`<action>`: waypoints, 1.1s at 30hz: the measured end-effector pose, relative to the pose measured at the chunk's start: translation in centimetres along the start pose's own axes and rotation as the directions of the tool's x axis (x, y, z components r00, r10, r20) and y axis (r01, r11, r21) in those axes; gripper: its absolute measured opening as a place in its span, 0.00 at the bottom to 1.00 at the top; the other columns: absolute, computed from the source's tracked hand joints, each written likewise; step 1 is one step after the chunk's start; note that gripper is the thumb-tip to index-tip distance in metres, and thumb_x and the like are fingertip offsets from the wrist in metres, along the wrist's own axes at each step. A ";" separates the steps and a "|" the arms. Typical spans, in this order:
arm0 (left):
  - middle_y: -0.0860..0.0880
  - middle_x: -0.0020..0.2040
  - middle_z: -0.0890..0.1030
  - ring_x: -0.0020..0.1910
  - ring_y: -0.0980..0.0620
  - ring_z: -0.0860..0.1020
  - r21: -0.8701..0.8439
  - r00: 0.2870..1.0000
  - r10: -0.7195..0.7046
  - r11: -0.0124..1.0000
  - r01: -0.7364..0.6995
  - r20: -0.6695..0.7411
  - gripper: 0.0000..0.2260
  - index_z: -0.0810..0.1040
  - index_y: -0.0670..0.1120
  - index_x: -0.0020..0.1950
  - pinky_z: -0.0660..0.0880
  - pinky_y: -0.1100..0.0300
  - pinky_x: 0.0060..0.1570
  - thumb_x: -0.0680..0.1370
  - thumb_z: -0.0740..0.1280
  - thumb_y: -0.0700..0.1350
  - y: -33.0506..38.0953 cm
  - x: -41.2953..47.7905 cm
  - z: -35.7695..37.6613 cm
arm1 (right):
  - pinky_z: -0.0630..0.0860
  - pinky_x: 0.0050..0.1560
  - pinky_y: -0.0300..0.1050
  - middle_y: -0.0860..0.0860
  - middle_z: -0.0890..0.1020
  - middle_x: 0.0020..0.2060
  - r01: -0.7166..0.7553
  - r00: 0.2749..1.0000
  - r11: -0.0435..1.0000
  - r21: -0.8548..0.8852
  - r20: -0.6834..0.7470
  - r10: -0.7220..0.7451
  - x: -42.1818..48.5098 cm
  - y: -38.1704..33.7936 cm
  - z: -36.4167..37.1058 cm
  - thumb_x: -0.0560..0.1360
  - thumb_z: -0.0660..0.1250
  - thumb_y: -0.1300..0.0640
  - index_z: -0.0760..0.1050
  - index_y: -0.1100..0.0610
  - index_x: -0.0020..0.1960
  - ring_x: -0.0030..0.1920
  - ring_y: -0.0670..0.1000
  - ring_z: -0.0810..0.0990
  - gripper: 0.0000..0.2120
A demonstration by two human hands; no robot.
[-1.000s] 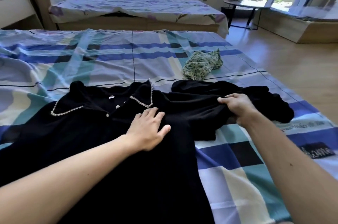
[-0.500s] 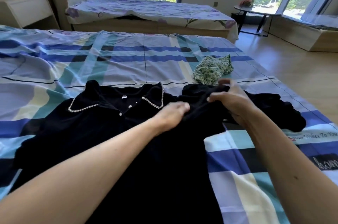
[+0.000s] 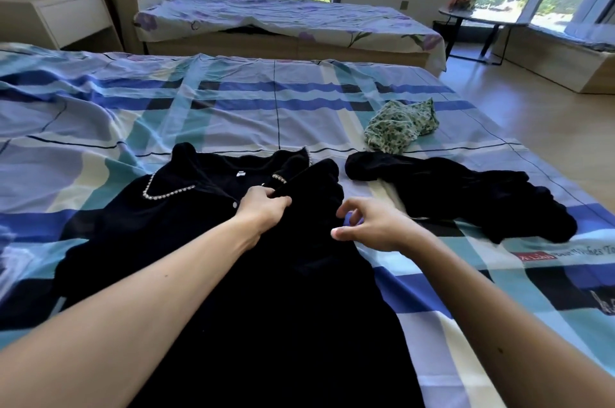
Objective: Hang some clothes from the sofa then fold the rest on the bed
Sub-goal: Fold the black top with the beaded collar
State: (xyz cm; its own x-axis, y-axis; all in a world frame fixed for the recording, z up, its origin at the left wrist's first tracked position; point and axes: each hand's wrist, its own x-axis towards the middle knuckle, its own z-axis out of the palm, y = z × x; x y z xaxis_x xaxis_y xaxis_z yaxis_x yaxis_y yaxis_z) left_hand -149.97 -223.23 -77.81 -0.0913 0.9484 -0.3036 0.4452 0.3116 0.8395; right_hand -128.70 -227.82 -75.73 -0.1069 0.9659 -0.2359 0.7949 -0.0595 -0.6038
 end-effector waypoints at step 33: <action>0.49 0.83 0.54 0.82 0.51 0.46 0.670 0.698 0.551 0.301 -0.678 0.458 0.25 0.58 0.49 0.81 0.42 0.48 0.79 0.85 0.56 0.52 -1.6 1.5 -1.3 | 0.41 0.80 0.51 0.47 0.45 0.82 0.234 0.965 0.889 -0.394 -0.021 -0.263 1.1 0.1 6.5 0.78 0.47 0.36 0.46 0.50 0.83 0.81 0.48 0.40 0.37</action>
State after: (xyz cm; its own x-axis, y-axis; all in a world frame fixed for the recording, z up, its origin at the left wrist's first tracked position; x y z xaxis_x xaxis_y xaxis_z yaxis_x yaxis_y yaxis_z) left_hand -152.00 -222.22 -79.01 0.5898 0.8064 0.0437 0.7930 -0.5886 0.1570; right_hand -132.62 -228.36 -80.95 -0.2999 0.9525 -0.0530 0.9167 0.2724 -0.2924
